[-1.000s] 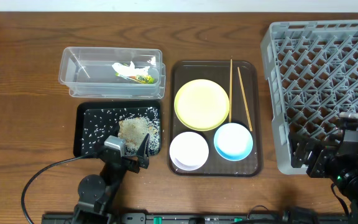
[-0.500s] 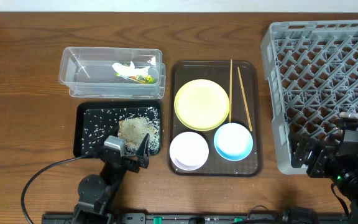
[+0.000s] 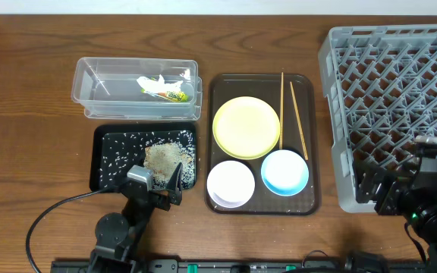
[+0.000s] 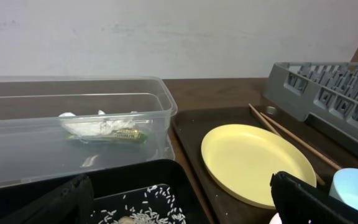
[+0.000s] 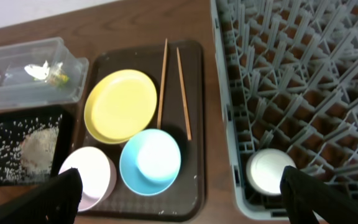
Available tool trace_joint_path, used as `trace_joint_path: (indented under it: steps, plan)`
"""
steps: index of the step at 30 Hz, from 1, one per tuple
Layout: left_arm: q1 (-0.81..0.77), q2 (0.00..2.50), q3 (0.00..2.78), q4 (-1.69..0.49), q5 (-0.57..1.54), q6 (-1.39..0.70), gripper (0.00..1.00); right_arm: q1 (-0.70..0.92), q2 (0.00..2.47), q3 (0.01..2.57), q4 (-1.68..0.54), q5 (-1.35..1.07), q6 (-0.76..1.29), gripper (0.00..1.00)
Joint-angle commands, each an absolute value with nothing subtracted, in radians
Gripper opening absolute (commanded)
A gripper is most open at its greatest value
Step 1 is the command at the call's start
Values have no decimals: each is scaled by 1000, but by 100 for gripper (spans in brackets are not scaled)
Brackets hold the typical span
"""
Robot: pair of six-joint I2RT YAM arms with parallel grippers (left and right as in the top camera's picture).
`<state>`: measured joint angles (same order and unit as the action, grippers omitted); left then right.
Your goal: Sort waste into correct bins and load items into the dishwasher rack
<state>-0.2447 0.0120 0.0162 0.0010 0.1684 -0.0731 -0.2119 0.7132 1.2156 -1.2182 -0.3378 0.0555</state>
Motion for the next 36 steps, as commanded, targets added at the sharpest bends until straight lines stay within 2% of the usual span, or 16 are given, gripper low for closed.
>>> trace_joint_path:
  steps: [1, 3, 6, 9, 10, 14, 18, 21, 24, 25, 29, 36]
  plan:
    - [-242, 4, 4, -7, 157, -56, 93, -228, 714, 1220, -1168, -353, 83, 99]
    - [-242, 4, 4, -7, 157, -56, 93, -228, 713, 1221, -1113, -364, 133, 99]
    - [-242, 4, 4, -7, 157, -56, 93, -224, 722, 1212, -1082, -537, 145, 99]
    - [-242, 4, 4, -7, 157, -56, 93, -193, 751, 1180, -1120, -669, 145, 95]
    - [-242, 4, 4, -7, 157, -56, 93, -175, 762, 1162, -1143, -666, 145, 90]
    - [-242, 4, 4, -7, 157, -56, 93, -96, 823, 1078, -1182, -541, 181, 66]
    - [-242, 4, 4, -7, 157, -56, 93, 28, 943, 1076, -1145, -417, 160, 67]
    - [-242, 4, 4, -7, 157, -56, 93, 131, 1073, 1100, -1071, -348, 163, 72]
    - [-242, 4, 4, -7, 157, -56, 93, 192, 1232, 1153, -991, -233, 250, 73]
    - [-242, 4, 4, -7, 157, -56, 93, 197, 1279, 1173, -963, -210, 262, 72]
    - [-242, 4, 4, -7, 157, -56, 93, 198, 1458, 1246, -819, -126, 299, 53]
    - [-242, 4, 4, -7, 157, -56, 93, 218, 1697, 1297, -583, -122, 288, 51]
